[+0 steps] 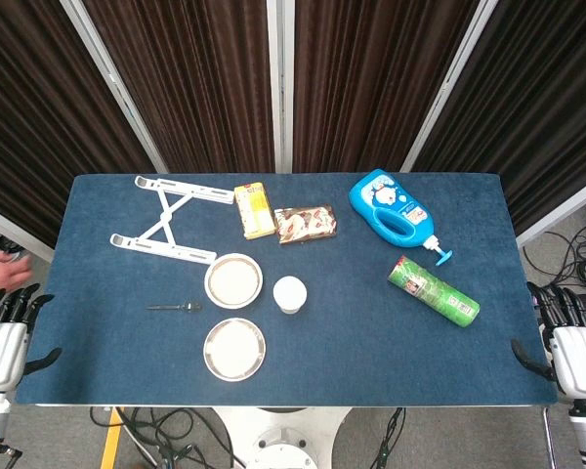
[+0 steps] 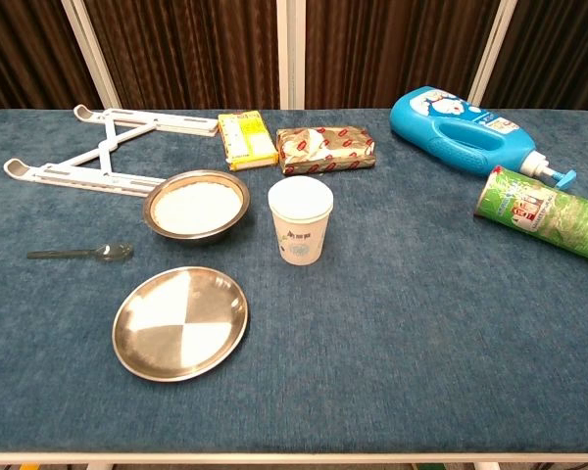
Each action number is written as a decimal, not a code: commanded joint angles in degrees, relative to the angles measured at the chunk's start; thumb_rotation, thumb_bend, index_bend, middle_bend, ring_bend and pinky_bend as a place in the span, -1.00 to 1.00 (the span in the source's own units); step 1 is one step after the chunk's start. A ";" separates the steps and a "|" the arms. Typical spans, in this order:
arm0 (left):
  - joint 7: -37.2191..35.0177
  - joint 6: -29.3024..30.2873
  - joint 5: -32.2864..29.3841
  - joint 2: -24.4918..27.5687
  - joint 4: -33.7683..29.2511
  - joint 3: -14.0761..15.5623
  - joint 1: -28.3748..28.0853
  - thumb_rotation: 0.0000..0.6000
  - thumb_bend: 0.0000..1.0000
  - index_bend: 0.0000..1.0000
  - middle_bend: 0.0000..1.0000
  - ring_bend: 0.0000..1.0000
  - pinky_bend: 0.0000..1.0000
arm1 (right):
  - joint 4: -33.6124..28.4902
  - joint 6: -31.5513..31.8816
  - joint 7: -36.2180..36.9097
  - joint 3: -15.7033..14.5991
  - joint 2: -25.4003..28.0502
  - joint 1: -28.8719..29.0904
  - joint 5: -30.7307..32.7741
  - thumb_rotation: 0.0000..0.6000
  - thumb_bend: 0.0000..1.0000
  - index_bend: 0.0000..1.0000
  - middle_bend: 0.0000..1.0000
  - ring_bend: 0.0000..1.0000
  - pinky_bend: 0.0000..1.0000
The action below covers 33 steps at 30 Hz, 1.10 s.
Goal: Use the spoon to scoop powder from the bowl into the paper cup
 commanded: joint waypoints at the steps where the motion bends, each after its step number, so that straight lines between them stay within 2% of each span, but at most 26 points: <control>1: 0.93 0.61 -0.25 -0.57 0.37 -0.16 0.25 1.00 -0.70 -0.44 -0.57 -0.72 -0.86 | -0.18 -0.27 -0.10 -0.03 0.13 0.14 -0.19 1.00 -0.54 -1.00 -0.73 -1.00 -1.00; 13: 1.90 0.93 0.03 -1.64 0.06 -0.89 -0.35 1.00 -0.70 -0.44 -0.57 -0.72 -0.86 | 0.08 0.16 0.33 0.38 0.74 -0.06 -0.33 1.00 -0.54 -1.00 -0.72 -1.00 -1.00; 16: 1.33 -0.23 0.07 -2.14 0.80 -1.66 -1.62 1.00 -0.70 -0.44 -0.57 -0.72 -0.86 | 0.02 -0.05 -0.38 0.94 1.33 0.38 -0.21 1.00 -0.54 -1.00 -0.71 -1.00 -1.00; 19: 0.09 -2.59 0.12 -2.85 2.16 -2.90 -3.98 1.00 -0.70 -0.36 -0.47 -0.68 -0.84 | -0.50 -0.31 -1.36 1.72 2.23 1.05 -0.10 1.00 -0.54 -1.00 -0.71 -1.00 -1.00; 22: -1.94 -6.13 -0.13 -4.41 4.31 -4.18 -7.07 1.00 -0.69 -0.13 -0.21 -0.41 -0.53 | -1.12 -0.77 -2.33 2.46 2.99 1.77 0.15 1.00 -0.54 -1.00 -0.70 -1.00 -1.00; 25: -5.15 -11.32 -1.06 -6.11 6.20 -5.04 -10.53 1.00 -0.61 0.02 0.04 -0.11 -0.10 | -1.53 -1.38 -2.90 2.89 3.35 2.32 0.49 1.00 -0.54 -1.00 -0.65 -1.00 -1.00; 30: -5.59 -21.27 -4.86 -9.34 9.36 -6.21 -16.46 1.00 -0.55 0.06 0.35 0.29 0.70 | -1.53 -2.39 -3.02 3.14 3.48 2.87 1.12 1.00 -0.54 -1.00 -0.64 -1.00 -1.00; 33: -4.67 -26.00 -7.71 -11.73 10.93 -6.87 -19.38 1.00 -0.54 0.08 0.57 0.55 0.95 | -1.36 -2.58 -2.90 3.19 3.39 2.93 1.40 1.00 -0.54 -1.00 -0.63 -1.00 -1.00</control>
